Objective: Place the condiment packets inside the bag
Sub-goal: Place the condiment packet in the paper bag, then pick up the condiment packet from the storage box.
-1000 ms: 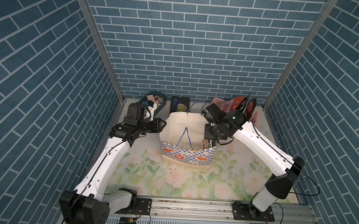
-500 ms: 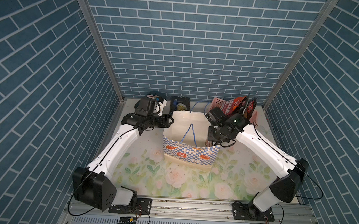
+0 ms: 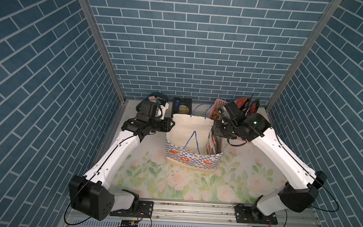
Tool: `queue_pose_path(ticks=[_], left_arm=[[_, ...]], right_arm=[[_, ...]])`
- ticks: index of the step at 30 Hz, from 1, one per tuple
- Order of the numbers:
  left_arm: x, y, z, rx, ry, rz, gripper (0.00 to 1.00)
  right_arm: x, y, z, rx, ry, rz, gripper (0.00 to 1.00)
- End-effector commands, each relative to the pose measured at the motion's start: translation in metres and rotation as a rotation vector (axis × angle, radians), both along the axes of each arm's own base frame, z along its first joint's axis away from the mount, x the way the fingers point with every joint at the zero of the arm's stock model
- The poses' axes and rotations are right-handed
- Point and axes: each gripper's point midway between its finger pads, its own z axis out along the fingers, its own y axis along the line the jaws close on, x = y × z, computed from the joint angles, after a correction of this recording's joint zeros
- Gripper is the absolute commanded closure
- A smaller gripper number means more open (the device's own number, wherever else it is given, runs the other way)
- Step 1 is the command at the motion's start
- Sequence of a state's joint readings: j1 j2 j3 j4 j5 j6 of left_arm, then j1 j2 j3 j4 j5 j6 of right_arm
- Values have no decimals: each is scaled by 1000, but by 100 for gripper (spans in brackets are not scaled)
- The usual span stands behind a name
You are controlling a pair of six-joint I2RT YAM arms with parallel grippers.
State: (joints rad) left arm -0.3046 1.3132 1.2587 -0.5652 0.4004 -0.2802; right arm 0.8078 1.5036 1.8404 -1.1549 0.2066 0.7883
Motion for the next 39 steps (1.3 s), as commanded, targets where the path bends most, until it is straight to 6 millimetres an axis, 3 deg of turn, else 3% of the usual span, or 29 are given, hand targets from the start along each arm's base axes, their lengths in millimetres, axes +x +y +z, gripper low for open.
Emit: queue_pose_path(ticks=[1,5,7,9,12,14,17,21,28,32,38,39], left_arm=[[-1,2,5,-3,-31,12,69],[-1,3,7,-2,-41,19,71],[-1,3,4,-2,-34,20,72],[-1,3,3,-4,-34,19,72],[-1,2,2,-5,-33,20,72],[0,2,3,-7,-33,21,72],[0,2,4,-8,-35,23,72],[0,4,3,-3,-31,30,72],[0,5,2,-1,-26,39,72],[0,6,1,0,-25,43,72],[1,7,-1,1,-18,55,72],[1,7,-1,1,-18,57,72]], right_arm=[[1,-34,49,42,-135,-64,38],[21,-103,56,-4,-169,-193,35],[42,-157,47,-77,-165,-284,32],[62,-192,34,-89,-148,-323,31],[101,-216,14,-38,-146,-323,31],[126,-224,4,-14,-144,-324,32],[158,-218,-4,42,-148,-285,33],[187,-216,-12,70,-157,-273,34],[201,-245,-62,-42,-33,-368,46],[210,-239,-80,-17,-5,-338,57],[225,-232,-100,11,23,-313,58],[226,-232,-104,12,31,-310,62]])
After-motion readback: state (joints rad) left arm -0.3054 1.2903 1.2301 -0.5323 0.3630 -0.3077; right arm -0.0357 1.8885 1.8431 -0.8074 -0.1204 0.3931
